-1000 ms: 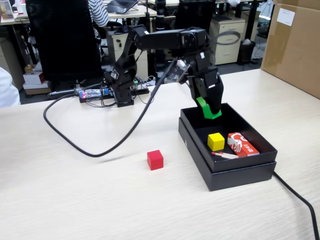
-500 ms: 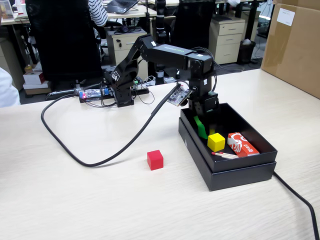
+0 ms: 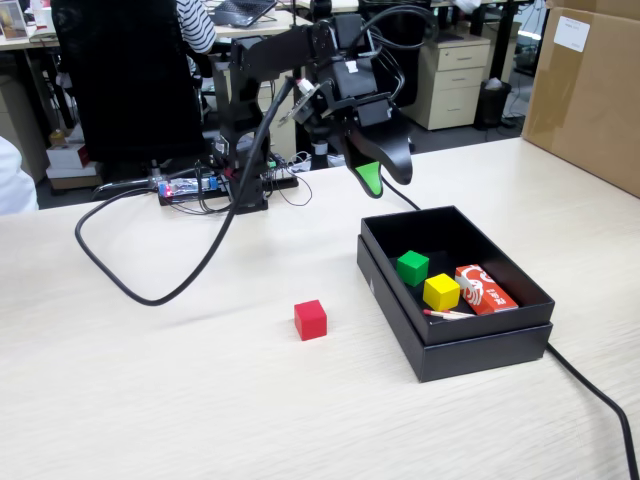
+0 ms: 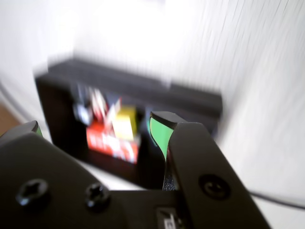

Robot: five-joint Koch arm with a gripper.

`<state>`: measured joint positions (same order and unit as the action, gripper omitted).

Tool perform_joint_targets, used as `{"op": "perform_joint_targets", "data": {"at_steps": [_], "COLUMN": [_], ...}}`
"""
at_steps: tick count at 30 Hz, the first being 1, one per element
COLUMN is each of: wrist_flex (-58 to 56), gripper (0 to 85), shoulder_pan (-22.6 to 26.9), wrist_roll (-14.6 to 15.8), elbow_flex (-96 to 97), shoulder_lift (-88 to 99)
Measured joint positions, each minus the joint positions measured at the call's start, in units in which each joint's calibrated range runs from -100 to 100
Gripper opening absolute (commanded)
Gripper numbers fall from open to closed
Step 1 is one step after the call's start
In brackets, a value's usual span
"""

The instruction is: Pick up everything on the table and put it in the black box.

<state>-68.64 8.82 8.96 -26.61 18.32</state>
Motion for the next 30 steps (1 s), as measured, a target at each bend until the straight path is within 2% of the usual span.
{"op": "perform_joint_targets", "data": {"at_steps": [5, 10, 23, 28, 30], "wrist_flex": [0.0, 0.08, 0.23, 0.23, 0.23], "gripper": [48.8, 48.5, 46.7, 36.7, 26.6], "shoulder_pan": [-4.79, -8.4, -8.79, -8.5, -8.3], "wrist_roll": [-2.0, -3.52, -4.54, -5.18, -5.42], "elbow_flex": [2.46, -1.46, -9.4, -10.31, -10.31], "shoulder_lift": [-2.72, -19.81, -40.0, -42.98, -43.62]}}
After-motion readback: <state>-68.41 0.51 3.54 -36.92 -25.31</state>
